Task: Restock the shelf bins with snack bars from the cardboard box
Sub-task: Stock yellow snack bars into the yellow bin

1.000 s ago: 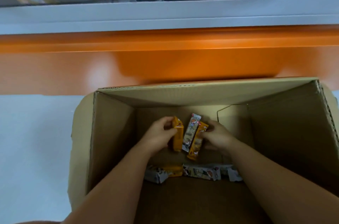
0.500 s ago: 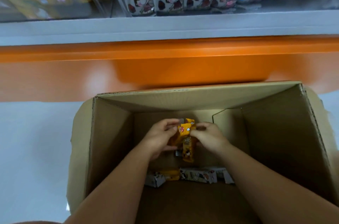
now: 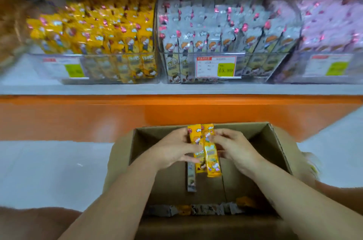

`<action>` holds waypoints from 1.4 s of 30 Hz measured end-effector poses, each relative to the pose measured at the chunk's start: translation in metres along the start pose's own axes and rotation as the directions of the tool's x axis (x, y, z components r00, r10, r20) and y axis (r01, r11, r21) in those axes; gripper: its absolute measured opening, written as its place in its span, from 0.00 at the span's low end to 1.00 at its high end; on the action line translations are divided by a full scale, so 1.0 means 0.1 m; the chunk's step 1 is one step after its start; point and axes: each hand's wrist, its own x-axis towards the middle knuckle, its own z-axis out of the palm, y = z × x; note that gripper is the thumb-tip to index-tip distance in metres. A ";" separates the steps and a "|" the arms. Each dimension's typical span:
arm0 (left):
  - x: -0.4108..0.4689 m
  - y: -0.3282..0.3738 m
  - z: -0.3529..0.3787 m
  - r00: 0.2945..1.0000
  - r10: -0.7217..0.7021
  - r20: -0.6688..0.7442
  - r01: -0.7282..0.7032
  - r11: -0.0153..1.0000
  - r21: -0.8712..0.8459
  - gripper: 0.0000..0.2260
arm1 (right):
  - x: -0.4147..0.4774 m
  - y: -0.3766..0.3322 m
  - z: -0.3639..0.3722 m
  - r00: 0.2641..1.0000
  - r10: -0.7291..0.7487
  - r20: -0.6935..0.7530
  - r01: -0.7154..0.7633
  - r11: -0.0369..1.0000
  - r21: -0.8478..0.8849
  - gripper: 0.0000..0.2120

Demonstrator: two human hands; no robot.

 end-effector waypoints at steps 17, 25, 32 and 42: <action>-1.69 1.45 -0.97 0.671 0.700 -0.244 -0.525 0.681 0.510 0.13 | -0.65 -2.21 0.90 0.716 -0.686 0.128 0.666 0.617 -0.418 0.17; -2.07 1.38 -2.02 0.070 0.726 -0.684 -0.495 0.620 0.608 0.10 | -0.31 -2.78 1.85 0.495 -0.864 0.088 0.843 0.453 -0.291 0.12; -2.11 1.25 -2.32 0.002 0.627 -0.779 -0.548 0.652 0.523 0.14 | 0.07 -2.86 2.54 0.442 -0.884 0.151 0.862 0.372 -0.344 0.11; -1.99 1.25 -2.33 0.095 0.680 -0.727 -0.597 0.623 0.505 0.13 | 0.38 -2.68 2.66 0.464 -0.756 0.462 0.618 -0.098 -0.780 0.07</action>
